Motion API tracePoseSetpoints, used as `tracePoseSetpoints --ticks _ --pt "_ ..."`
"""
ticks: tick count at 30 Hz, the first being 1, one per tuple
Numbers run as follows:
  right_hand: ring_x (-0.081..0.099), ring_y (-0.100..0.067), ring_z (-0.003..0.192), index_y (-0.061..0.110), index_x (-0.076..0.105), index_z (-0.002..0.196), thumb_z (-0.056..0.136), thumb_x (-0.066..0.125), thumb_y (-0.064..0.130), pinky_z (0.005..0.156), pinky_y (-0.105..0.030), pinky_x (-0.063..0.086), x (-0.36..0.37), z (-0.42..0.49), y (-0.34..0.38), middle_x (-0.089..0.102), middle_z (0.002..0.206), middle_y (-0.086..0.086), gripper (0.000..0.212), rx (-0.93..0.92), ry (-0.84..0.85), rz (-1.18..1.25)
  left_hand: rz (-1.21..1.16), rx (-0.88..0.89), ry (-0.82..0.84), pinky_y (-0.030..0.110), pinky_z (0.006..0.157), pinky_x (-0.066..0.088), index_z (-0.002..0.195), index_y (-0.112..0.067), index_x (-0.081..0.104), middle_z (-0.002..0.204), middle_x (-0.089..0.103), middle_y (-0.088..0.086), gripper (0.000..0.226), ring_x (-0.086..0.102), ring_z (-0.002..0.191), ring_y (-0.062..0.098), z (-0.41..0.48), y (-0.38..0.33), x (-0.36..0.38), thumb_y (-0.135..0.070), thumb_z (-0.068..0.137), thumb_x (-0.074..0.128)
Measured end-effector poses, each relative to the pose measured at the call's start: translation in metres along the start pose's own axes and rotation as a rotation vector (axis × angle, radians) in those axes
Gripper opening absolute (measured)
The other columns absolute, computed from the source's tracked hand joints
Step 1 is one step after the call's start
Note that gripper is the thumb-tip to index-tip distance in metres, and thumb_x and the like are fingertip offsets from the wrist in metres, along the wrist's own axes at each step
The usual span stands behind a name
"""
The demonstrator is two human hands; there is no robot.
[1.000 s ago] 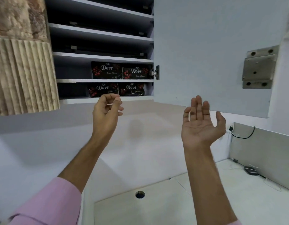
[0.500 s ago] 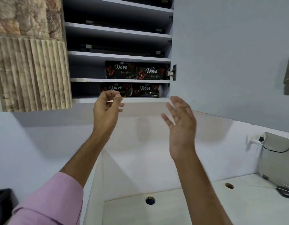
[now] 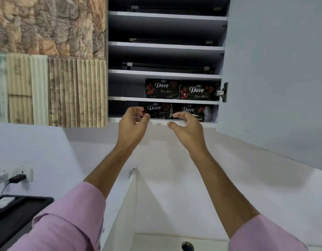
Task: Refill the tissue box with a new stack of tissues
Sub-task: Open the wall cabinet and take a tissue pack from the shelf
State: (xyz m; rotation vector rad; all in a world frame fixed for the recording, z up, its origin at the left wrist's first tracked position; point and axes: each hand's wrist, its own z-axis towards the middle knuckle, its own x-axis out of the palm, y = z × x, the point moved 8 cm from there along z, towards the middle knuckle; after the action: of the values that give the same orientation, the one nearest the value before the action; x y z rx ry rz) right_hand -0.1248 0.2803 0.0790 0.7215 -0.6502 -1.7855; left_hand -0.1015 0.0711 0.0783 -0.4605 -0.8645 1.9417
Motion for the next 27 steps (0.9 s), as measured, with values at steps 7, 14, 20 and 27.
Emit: tracePoseSetpoints --ticks 7,14,20,27 --pt "0.058 -0.020 0.115 0.020 0.067 0.116 0.085 0.074 0.027 0.085 -0.028 0.041 0.027 0.039 0.005 0.066 0.116 0.000 0.032 -0.151 0.017 -0.289 0.074 -0.018 -0.047 0.013 0.075 0.045 0.127 -0.013 0.058 0.117 0.062 -0.006 0.034 0.060 0.096 0.000 0.014 0.008 -0.010 -0.022 0.096 0.068" --pt "0.067 -0.031 0.107 0.013 0.056 0.117 0.079 0.078 0.049 0.113 -0.050 0.039 0.045 0.049 0.001 0.072 0.106 -0.008 0.056 -0.143 -0.231 -0.559 0.068 0.012 -0.094 0.009 0.070 0.047 0.120 -0.012 0.062 0.114 0.066 -0.003 0.025 0.063 0.092 0.000 0.028 0.006 -0.020 -0.019 0.096 0.065" --pt "0.071 -0.032 0.103 0.008 0.050 0.121 0.075 0.080 0.056 0.123 -0.056 0.020 0.056 0.053 -0.002 0.077 0.096 -0.007 0.073 -0.076 -0.401 -0.614 0.070 0.022 -0.023 0.008 0.066 0.051 0.119 -0.013 0.064 0.110 0.068 -0.002 0.023 0.064 0.091 0.001 0.033 0.001 -0.031 -0.019 0.097 0.066" --pt "0.068 -0.031 0.104 0.009 0.052 0.115 0.070 0.089 0.037 0.124 -0.051 0.018 0.057 0.050 -0.004 0.077 0.089 -0.006 0.064 0.015 -0.594 -0.516 0.031 0.009 0.018 0.034 0.091 0.060 0.118 -0.015 0.064 0.110 0.068 -0.006 0.021 0.067 0.103 0.010 0.029 0.001 -0.048 -0.018 0.096 0.066"
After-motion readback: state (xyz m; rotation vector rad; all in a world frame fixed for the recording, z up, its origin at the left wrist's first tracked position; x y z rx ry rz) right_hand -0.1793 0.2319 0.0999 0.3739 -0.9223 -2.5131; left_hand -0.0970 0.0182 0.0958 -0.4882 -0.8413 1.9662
